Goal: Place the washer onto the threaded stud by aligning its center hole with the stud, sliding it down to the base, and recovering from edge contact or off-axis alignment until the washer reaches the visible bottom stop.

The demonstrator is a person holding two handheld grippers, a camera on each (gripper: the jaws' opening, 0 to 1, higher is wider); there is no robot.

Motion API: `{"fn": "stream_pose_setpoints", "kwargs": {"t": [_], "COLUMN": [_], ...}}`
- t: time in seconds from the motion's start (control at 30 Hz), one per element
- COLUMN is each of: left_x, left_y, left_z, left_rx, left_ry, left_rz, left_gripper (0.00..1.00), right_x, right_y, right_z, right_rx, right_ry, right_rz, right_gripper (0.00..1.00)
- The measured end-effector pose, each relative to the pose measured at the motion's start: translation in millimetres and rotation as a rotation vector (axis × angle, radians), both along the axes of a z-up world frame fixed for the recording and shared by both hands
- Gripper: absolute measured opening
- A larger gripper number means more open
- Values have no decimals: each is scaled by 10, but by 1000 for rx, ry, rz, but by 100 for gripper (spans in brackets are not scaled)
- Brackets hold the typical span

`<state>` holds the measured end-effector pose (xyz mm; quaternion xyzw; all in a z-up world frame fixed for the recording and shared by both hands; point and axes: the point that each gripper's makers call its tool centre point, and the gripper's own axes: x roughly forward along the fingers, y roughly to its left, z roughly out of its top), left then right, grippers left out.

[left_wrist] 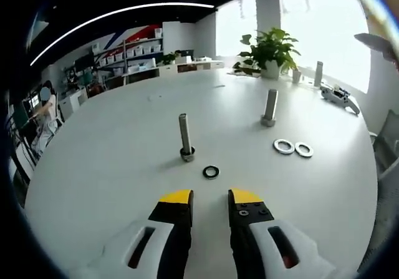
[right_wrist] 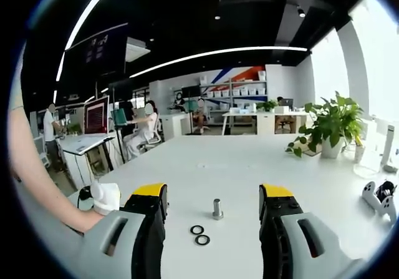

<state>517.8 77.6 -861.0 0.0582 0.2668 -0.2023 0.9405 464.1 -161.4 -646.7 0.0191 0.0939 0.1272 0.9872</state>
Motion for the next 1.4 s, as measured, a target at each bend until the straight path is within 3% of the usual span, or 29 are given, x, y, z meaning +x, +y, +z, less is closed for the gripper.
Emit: {"fn": "stream_pose_setpoints", "kwargs": {"t": [0.3,0.97,1.4], "left_x": [13,205,217], "left_y": [-76,-146,-140], "left_z": [149,151,138], "left_rx": [-9,-9,5], "left_ry": [-11,-22,-25], "left_rz": [-11,-25,-31], "left_gripper": [18,11,8], "right_x": [2,28,32], "right_y": [-8,-49,-58], "right_z": [-5,-43,-38], "right_rx": [8,13,9], "right_ry": [4,15,13], "right_rz": [-4,-12,-15], "right_gripper": [62,61,61]}}
